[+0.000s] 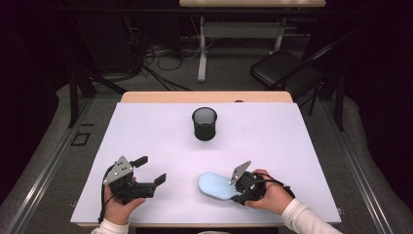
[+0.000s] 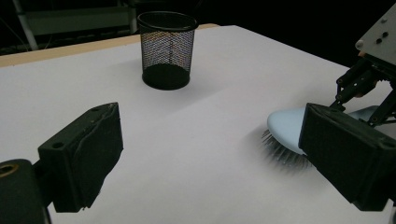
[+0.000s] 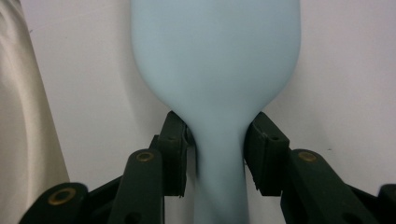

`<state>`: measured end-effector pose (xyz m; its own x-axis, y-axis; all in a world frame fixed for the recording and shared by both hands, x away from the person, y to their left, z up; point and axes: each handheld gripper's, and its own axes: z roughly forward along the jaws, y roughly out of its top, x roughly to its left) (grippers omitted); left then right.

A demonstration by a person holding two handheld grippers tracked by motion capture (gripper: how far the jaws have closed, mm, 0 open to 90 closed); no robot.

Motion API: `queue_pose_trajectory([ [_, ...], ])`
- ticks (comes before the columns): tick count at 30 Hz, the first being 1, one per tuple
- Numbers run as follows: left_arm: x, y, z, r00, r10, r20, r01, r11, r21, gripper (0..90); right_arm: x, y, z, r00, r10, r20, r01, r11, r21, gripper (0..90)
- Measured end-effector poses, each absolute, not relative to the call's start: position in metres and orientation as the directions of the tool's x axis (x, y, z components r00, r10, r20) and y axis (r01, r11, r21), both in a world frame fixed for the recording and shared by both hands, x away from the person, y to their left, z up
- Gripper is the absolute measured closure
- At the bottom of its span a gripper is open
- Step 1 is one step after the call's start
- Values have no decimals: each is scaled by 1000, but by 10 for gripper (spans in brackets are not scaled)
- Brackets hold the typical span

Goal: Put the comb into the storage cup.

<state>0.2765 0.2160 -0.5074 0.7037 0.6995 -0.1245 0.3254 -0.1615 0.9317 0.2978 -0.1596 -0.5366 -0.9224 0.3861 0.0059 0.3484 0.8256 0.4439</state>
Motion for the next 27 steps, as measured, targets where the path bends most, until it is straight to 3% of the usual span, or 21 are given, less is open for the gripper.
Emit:
queue_pose_trajectory([
  [27,277,216,-508,701,703,-120,324,-164,932,69,295,-163,-537,-920,391,7,350,815,462,686],
])
